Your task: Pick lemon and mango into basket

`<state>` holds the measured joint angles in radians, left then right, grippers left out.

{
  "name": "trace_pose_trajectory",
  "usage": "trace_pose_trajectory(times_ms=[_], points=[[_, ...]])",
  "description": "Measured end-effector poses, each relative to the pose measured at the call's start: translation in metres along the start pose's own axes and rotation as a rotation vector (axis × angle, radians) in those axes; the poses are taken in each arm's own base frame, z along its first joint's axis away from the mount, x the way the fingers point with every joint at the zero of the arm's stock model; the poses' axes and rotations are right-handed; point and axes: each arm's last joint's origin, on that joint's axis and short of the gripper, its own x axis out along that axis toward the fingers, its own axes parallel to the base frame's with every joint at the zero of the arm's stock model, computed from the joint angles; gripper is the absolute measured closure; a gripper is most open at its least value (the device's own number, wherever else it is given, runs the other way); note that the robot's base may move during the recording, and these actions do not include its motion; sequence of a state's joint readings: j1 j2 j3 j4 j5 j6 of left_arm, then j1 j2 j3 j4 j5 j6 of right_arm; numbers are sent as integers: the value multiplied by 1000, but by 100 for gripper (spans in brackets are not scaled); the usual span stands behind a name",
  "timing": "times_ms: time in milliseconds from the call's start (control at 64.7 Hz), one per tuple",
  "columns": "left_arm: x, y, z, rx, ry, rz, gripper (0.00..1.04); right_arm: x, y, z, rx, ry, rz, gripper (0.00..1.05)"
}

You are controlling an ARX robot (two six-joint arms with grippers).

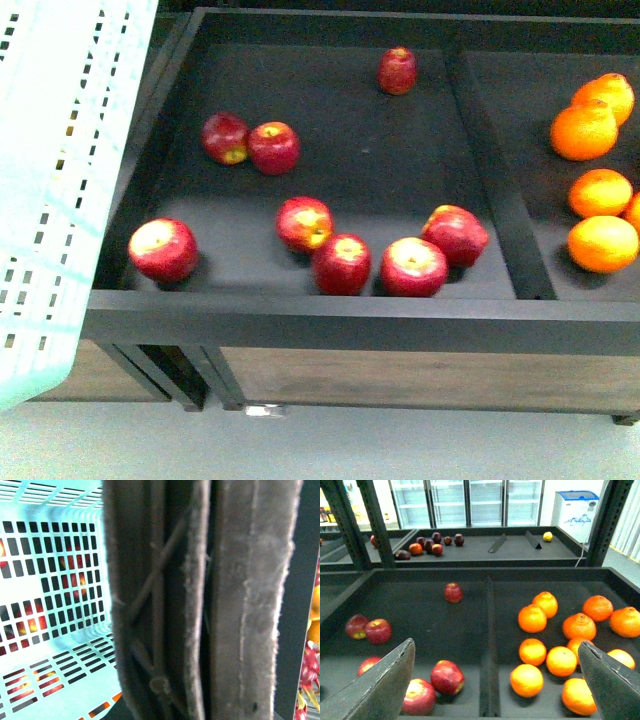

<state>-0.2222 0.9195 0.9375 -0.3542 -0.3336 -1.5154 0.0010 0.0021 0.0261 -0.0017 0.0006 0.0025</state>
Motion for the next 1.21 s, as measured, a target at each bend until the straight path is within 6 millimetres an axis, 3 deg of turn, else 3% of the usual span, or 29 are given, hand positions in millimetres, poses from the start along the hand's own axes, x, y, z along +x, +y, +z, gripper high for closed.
trace_pose_trajectory(times_ms=[1206], points=[[0,0,0,4,-3,1,90,0,0,0,0,-1,0,9]])
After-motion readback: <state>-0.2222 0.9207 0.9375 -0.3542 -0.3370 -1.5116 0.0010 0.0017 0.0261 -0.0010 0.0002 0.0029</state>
